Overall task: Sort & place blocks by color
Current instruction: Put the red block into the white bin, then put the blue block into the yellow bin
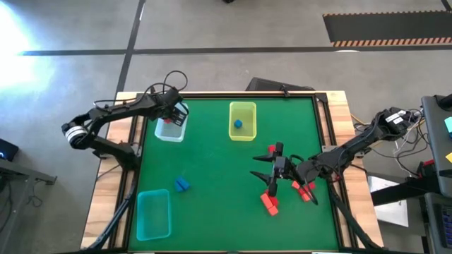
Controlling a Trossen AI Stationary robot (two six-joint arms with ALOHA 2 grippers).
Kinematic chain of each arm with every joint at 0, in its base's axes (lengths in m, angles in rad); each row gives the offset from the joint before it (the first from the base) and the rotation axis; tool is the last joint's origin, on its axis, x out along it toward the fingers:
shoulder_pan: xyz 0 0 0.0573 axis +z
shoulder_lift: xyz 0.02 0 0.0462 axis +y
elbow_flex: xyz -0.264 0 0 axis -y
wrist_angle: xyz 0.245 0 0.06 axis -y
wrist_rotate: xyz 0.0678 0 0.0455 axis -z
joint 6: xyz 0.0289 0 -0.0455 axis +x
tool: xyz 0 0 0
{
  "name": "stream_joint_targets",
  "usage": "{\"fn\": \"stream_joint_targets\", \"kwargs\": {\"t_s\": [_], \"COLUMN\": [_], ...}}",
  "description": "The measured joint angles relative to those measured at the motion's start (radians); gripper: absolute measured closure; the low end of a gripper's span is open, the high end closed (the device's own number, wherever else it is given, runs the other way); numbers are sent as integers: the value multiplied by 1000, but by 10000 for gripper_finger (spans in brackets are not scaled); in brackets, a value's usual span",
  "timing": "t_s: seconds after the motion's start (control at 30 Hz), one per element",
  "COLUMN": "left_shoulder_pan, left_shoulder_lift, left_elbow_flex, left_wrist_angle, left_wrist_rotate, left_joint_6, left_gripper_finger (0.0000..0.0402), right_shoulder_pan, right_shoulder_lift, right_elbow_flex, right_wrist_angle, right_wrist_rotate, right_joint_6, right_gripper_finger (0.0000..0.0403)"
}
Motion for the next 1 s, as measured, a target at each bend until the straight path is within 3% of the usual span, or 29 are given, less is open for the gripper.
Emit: {"fn": "stream_joint_targets", "kwargs": {"t_s": [0.4,0.77,1.0], "left_shoulder_pan": [-66,-397,-612], "left_shoulder_lift": [-96,-262,-300], "left_elbow_flex": [3,-22,-24], "left_wrist_angle": [-1,101,277], "left_wrist_rotate": [11,12,12], "left_joint_6": [-6,-62,-60], "left_gripper_finger": [195,194,194], "right_shoulder_pan": [0,-6,-51], "right_shoulder_lift": [0,0,4], "right_elbow_flex": [0,2,110], "right_wrist_angle": [-71,-299,-744], "right_wrist_rotate": [0,84,-2], "right_joint_6": [165,528,866], "right_gripper_finger": [167,170,171]}}
